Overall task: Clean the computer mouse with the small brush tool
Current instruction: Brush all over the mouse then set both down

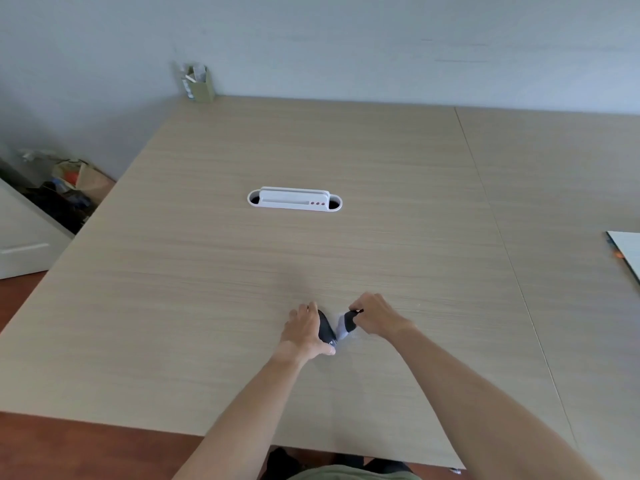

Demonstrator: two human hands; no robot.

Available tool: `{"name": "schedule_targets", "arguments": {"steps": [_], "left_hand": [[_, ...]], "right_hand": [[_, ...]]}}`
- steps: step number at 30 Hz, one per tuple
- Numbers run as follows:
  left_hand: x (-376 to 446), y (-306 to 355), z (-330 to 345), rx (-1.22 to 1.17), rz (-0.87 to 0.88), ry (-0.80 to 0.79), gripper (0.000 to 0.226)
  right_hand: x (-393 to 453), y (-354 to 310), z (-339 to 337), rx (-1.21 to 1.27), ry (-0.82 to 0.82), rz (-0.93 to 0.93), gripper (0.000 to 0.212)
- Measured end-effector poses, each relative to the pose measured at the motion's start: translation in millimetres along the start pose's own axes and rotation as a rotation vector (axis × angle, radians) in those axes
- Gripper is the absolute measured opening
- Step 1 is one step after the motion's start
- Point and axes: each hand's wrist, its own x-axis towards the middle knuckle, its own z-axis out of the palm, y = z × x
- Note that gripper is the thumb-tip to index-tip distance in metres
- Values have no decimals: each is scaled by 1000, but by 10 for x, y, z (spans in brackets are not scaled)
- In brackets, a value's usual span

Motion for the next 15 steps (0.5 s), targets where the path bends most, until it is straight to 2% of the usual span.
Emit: {"name": "schedule_targets", "arguments": {"steps": [3, 6, 8, 12, 15], "left_hand": [[-9, -35, -19, -62, 19, -14, 93], [1, -75, -69, -150, 6, -67, 99], [11, -98, -100, -152, 6, -97, 102], [-9, -135, -123, -146, 25, -145, 126], [-19, -137, -143, -187, 38, -166, 127]], "right_hand": [[27, -123, 19, 127, 10, -14, 9], [7, -218, 151, 142, -59, -51, 14], [-8, -185, 194, 69, -73, -69, 12], [12, -44, 95, -53, -24, -22, 32], [49, -79, 36, 56, 12, -12, 16]]}}
